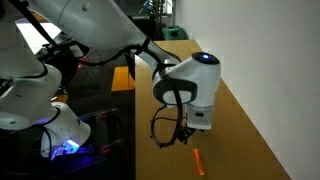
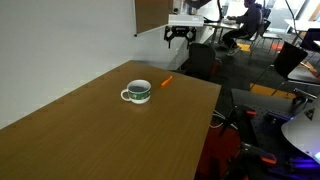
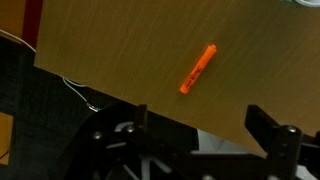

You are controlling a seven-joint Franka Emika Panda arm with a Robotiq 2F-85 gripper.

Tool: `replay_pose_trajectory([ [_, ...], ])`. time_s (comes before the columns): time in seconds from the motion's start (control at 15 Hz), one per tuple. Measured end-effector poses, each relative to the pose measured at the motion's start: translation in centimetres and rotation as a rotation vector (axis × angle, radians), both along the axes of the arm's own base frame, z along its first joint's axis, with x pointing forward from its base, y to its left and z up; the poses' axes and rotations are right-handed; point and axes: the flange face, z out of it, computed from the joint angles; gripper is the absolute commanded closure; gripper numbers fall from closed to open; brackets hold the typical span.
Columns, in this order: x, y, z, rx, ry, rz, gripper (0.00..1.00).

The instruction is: Put the orange marker in the mug

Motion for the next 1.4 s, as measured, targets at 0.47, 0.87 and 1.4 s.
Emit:
replay_pose_trajectory([
  [0.47, 0.1, -0.4, -0.4, -0.001, -0.002, -0.023, 0.00],
  [0.87, -0.3, -2.8, -3.0, 0.058, -0.035, -0.267, 0.00],
  [1.4, 2.9, -4.4, -10.6, 0.156, -0.101, -0.480, 0.00],
])
